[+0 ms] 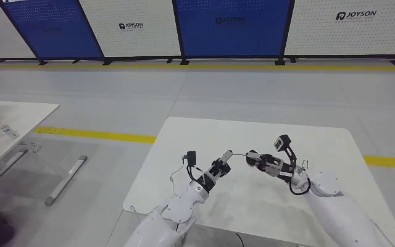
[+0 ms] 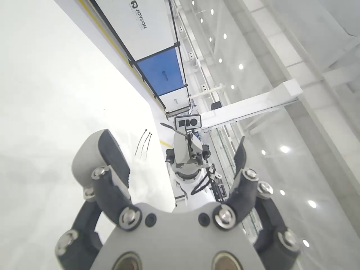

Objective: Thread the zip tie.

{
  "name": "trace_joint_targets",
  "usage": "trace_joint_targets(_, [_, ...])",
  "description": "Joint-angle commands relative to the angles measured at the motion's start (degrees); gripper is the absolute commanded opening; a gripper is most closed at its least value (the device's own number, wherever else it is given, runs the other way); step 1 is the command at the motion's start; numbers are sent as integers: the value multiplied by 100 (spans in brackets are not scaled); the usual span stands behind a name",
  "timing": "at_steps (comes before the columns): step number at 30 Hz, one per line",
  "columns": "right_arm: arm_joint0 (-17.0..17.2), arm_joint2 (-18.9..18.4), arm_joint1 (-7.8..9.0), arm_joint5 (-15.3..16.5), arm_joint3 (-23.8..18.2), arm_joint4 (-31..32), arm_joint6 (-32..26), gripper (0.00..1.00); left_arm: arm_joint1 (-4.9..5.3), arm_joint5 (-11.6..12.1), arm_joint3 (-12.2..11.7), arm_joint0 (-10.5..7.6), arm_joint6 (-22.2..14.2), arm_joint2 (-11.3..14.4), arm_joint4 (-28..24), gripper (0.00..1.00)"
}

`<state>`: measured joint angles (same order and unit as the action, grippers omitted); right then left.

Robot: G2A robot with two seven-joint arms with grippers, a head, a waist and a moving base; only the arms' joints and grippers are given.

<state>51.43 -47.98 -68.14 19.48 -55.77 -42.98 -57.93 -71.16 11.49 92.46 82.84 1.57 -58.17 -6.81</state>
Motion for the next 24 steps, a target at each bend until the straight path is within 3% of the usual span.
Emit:
trace_joint_targets(1, [0,0,0,0,0,0,0,0,-5,-4,6,-6,-35,22,-13,100])
trace_joint_targets(6, [0,0,0,0,0,0,0,0,-76,64,-30,-183,-73,207,-170,100])
trace_joint_targets(8, [0,0,0,0,0,0,0,0,-126,-13,-110,-301,33,252,-452,100])
trace_joint_targets(20, [168,-48,6,-177,-242,338,239,0,-127,-20,-117,-300,38,250,-449,100])
trace_joint_targets(24, [202,-90,-22,-189,-299,318,244,0,-157,19,-246,-333,229,249,-415,100])
